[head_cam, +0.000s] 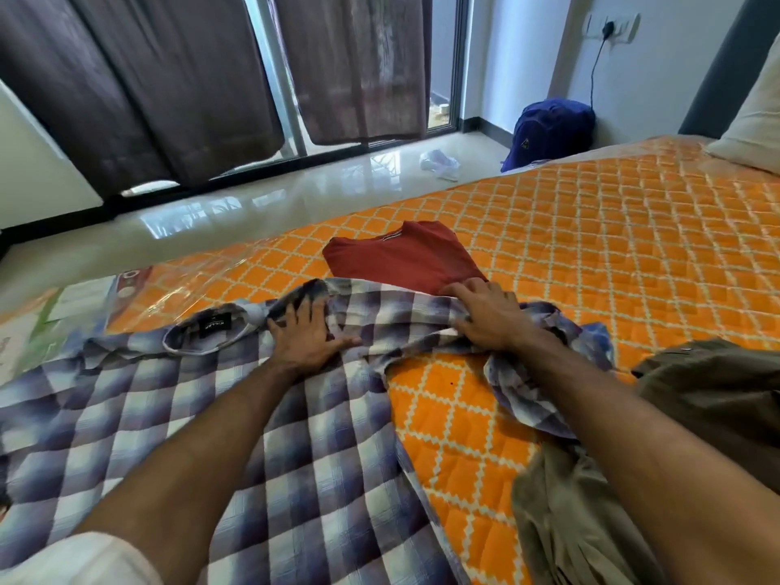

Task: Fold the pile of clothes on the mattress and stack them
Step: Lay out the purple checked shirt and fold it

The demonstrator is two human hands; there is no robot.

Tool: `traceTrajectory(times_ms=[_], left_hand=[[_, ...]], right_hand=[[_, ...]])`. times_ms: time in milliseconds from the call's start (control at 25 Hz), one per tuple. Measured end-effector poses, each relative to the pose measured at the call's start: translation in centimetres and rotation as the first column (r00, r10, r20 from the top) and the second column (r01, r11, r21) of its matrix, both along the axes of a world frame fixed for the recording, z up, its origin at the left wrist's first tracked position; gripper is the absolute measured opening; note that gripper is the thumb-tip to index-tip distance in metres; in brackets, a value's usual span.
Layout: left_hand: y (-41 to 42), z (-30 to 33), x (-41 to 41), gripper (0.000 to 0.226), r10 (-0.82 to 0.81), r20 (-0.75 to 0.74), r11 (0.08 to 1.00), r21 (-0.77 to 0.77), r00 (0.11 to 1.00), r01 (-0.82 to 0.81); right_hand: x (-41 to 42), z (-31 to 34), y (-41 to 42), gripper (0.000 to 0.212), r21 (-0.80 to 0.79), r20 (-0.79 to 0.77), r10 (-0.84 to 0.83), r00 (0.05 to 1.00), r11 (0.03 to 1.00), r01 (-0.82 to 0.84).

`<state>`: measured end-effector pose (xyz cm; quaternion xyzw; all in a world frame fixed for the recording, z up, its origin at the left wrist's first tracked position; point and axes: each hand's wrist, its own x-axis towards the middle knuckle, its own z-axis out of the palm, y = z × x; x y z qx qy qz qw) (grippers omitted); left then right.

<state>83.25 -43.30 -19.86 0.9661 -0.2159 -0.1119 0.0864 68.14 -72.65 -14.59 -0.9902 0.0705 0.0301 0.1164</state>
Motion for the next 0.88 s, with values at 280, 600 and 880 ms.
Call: traceTrajectory(times_ms=[280,600,880], left_hand=[[2.3,0.7,5.2,0.075,-0.137,0.248,0.989,0.084,0.959,0.120],[10.1,3.3,7.9,0.066,-0.405,0.603,0.910,0.343,0.688,0.234],[19.9,2.9,8.9,0.053,-0.198,0.597,0.965,0.257,0.778,0.049]], right_hand=[[-0.1,-4.6,-0.5,0.069,-0.112,-0.227,0.033,0.973,0.992,-0.060],[2.7,-3.0,5.1,0.051,-0.041,0.318,0.243,0.916,0.969,-0.243],[13.3,-3.7,21.4,0.053,0.010,0.200,0.443,0.874,0.891,-0.454]])
